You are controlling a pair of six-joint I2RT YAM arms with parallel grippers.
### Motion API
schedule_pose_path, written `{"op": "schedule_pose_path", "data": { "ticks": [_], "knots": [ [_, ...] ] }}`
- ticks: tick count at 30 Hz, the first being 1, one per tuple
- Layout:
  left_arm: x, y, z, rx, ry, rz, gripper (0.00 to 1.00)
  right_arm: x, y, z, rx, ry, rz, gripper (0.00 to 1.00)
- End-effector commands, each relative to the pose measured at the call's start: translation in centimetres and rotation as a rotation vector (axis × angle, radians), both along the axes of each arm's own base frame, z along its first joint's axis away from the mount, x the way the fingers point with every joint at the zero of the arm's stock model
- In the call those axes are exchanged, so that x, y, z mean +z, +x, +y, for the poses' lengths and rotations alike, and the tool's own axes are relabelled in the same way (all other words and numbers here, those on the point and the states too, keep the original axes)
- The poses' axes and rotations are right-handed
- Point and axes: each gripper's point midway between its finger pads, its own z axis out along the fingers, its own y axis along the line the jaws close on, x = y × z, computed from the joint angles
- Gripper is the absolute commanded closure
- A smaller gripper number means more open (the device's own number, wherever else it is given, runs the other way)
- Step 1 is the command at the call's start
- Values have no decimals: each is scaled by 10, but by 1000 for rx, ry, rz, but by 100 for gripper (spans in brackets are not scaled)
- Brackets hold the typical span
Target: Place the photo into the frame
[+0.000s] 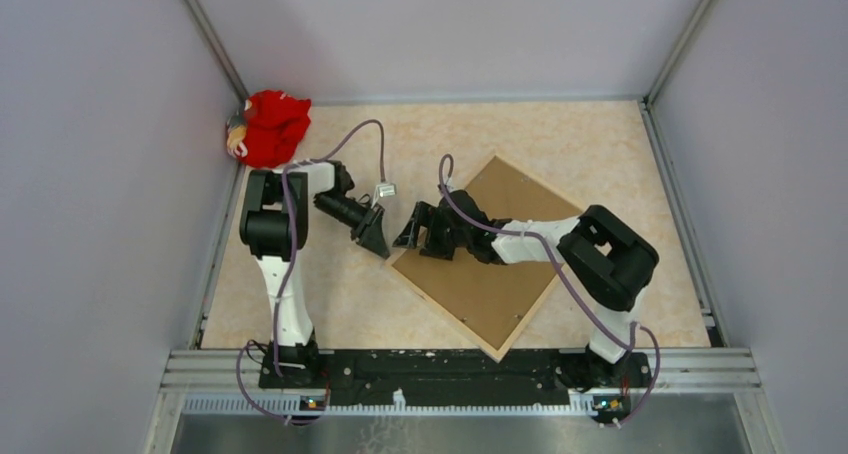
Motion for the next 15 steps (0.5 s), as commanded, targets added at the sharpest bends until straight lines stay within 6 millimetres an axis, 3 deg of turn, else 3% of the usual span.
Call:
{"op": "schedule_pose_path", "data": {
  "ticks": [1,6,15],
  "knots": [
    [22,11,-7,-4,-49,-91,64,29,-6,1,-6,66,-41,15],
    [28,25,-14,13,-71,-93,59,28,-6,1,-18,65,-41,16],
    [10,12,-23,-7,-45,-57,62,24,5,10,-29,63,-47,16]
  ]
}}
